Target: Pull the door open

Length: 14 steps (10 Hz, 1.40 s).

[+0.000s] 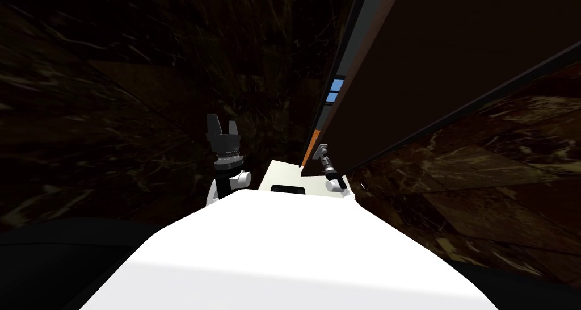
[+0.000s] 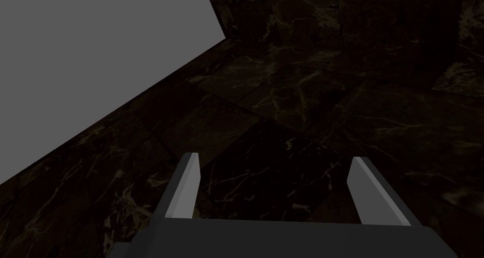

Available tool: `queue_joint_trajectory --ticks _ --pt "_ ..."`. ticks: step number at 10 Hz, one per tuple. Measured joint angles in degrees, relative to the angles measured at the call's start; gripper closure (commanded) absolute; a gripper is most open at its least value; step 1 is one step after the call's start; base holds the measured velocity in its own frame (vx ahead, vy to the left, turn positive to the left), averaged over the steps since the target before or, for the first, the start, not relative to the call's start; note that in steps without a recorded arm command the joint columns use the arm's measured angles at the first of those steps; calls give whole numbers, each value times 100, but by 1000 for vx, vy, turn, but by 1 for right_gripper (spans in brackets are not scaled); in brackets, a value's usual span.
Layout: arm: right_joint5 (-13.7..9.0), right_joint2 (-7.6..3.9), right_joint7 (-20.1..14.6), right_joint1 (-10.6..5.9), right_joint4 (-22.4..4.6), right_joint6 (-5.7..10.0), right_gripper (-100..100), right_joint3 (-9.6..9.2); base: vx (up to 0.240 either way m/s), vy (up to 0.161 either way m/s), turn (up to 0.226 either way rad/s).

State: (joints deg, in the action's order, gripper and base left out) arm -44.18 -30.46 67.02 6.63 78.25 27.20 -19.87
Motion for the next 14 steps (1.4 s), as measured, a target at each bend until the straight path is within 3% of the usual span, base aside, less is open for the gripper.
queue_joint_trajectory --ticks 2,10,13,14 --pt "109 -102 292 28 1 46 -100 -16 -55 -1 -24" --pt "657 -699 1483 133 -98 343 -100 -137 -50 2 -21" --pt "860 -903 1805 146 -178 467 -100 -194 -37 2 -13" --pt "867 -911 1826 148 -179 474 -100 -195 116 0 53"
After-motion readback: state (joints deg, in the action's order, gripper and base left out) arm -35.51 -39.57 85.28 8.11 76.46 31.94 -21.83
